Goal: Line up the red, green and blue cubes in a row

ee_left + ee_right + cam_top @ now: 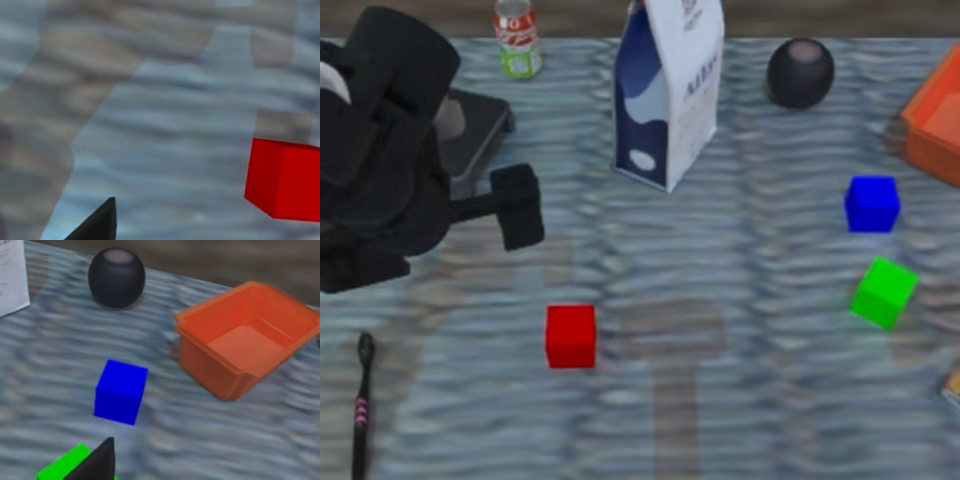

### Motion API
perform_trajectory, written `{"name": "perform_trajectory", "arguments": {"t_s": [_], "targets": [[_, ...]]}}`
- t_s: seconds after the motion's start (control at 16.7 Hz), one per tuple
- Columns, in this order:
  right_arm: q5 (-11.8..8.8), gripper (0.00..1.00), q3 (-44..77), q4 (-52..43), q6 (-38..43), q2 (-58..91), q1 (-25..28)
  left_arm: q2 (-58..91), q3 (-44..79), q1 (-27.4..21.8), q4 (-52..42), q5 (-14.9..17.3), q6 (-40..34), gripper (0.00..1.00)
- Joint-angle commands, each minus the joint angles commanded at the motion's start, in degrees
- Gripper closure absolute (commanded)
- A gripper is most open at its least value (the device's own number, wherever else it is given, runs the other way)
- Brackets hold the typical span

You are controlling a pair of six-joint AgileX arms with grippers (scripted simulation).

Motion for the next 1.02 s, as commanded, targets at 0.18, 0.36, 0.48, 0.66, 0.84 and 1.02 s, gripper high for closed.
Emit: {"name": "perform_trajectory", "arguments": {"t_s": [0.18, 0.36, 0.48, 0.66, 0.84, 1.02], "targets": [[0.1, 0.0, 11.5, -9.2, -5.7, 16.9, 2.1, -17.2, -13.3, 6.2, 8.8, -0.2, 3.5, 0.0], [0.2, 0.0, 23.4, -19.1, -11.7, 35.8, 4.5, -35.3, -27.3, 12.2, 18.3, -0.4, 8.8, 0.0], [0.3, 0.0, 31.2, -25.6, -15.7, 47.9, 6.0, -46.3, -35.9, 15.5, 24.4, -0.4, 13.0, 0.0], [0.4, 0.0, 41.6, -34.0, -20.8, 62.7, 8.0, -60.0, -46.9, 19.5, 33.0, 0.0, 19.7, 0.0], [0.4, 0.0, 50.8, -40.6, -25.1, 73.9, 9.7, -70.6, -54.9, 22.5, 40.6, 0.6, 26.0, 0.0], [0.4, 0.0, 57.5, -44.8, -28.1, 81.4, 10.9, -78.5, -59.8, 24.1, 46.1, 1.2, 30.7, 0.0]]}}
